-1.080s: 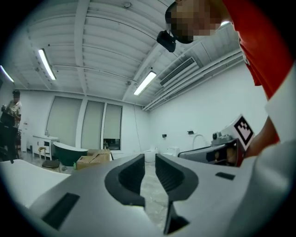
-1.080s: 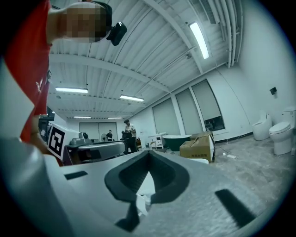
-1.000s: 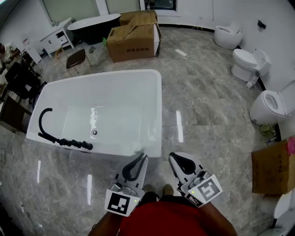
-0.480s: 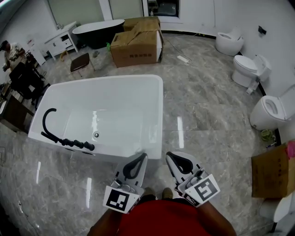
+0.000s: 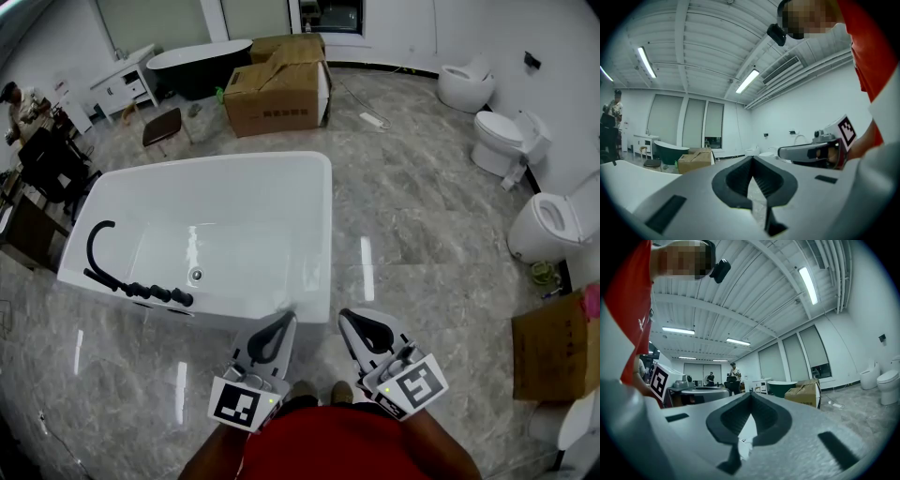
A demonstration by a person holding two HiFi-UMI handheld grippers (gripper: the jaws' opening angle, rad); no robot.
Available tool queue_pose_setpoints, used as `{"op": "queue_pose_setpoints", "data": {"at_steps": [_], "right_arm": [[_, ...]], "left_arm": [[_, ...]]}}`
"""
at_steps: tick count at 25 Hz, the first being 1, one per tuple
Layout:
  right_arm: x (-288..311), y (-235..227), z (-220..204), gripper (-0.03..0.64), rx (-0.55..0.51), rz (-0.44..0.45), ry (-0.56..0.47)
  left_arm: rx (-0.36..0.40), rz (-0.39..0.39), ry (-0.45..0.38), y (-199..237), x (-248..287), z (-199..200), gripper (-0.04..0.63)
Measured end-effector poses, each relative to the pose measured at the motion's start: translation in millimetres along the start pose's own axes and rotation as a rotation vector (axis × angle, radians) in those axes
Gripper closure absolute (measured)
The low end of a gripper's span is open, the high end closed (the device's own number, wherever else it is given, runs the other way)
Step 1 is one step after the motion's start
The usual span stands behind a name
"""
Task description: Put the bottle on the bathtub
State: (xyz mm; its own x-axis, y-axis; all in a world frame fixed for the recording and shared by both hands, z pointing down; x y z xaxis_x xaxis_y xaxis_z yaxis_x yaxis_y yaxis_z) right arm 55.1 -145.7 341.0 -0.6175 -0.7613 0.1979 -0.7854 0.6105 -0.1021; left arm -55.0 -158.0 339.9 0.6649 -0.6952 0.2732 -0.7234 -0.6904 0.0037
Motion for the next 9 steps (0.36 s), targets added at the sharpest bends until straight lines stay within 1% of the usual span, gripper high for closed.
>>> {"op": "queue_pose_setpoints", "data": {"at_steps": [6,9], "right_arm": [[-1.5,0.6,-3.0,0.614,0.001,-0.011,0.007],[-3.0,1.4,-6.6,0.614,-0.001,-0.018,0.008]], "left_arm": [[-0.008,0.009,0.002,5.4,-2.8,-3.9,0.586],[-0.002,0.022,-0.026,8.6,-4.5,-3.7,0.586]]}}
Point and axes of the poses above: the fingertips, and each gripper's own axes: x forward along the fingers, y to its left, z out of its top, the point moved 3 cm from there along -x, backward along the fingers, and after that the axes turned 12 degrees about y, right-handed, at the moved point
